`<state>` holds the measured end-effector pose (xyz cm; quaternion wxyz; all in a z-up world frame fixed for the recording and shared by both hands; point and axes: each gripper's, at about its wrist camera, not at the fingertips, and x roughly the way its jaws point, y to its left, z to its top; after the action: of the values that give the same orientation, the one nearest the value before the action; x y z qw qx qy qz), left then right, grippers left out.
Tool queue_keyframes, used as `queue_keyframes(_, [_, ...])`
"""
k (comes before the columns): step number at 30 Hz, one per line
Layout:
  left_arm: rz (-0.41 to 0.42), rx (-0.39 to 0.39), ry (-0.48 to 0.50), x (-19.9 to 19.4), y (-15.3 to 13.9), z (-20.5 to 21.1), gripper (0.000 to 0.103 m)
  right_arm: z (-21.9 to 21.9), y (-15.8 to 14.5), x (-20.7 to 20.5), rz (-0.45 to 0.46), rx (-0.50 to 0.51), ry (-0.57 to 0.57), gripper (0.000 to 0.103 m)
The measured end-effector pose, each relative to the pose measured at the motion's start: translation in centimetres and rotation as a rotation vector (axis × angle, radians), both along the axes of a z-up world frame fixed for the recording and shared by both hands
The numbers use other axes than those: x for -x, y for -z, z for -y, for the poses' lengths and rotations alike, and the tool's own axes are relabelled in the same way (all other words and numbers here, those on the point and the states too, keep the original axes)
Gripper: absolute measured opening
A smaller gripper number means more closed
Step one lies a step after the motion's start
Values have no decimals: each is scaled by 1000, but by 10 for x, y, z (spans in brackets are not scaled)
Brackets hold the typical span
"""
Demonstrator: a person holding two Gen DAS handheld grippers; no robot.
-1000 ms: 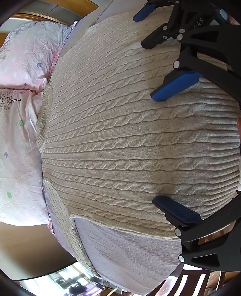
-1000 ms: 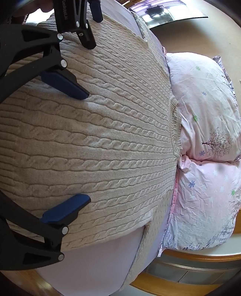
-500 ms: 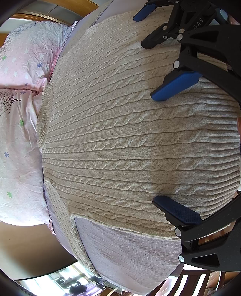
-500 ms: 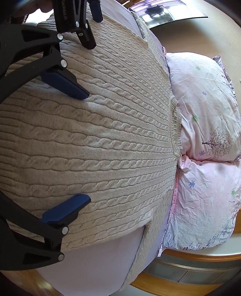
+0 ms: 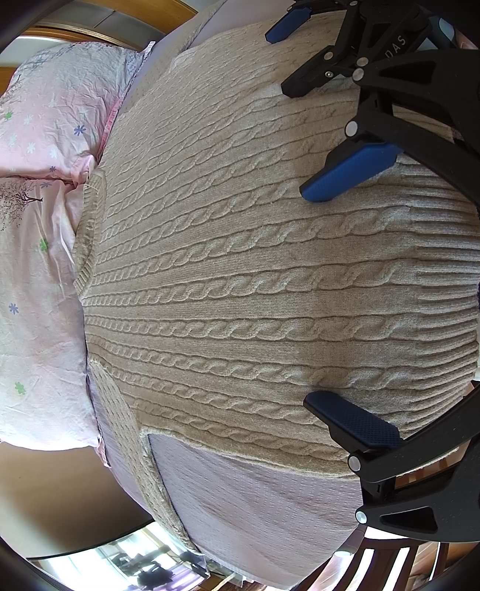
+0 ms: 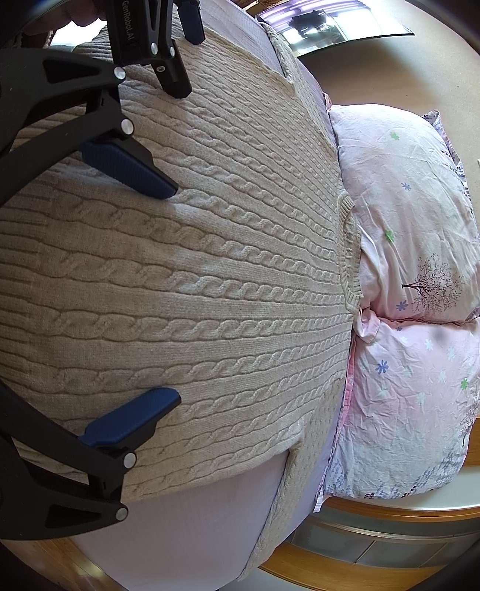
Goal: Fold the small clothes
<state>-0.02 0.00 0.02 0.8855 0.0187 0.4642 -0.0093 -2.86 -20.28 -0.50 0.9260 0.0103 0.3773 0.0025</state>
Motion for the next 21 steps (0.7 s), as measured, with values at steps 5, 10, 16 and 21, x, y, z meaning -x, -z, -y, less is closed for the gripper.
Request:
queue_keyframes(5, [0, 0, 0, 0, 0, 0, 102, 0, 0, 0, 0, 0, 0, 101])
queue_keyframes(10, [0, 0, 0, 0, 0, 0, 102, 0, 0, 0, 0, 0, 0, 101])
queue_keyframes(16, [1, 0, 0, 0, 0, 0, 102, 0, 0, -1, -1, 0, 0, 101])
queue_keyframes(21, [0, 0, 0, 0, 0, 0, 102, 1, 0, -2, -5, 0, 0, 101])
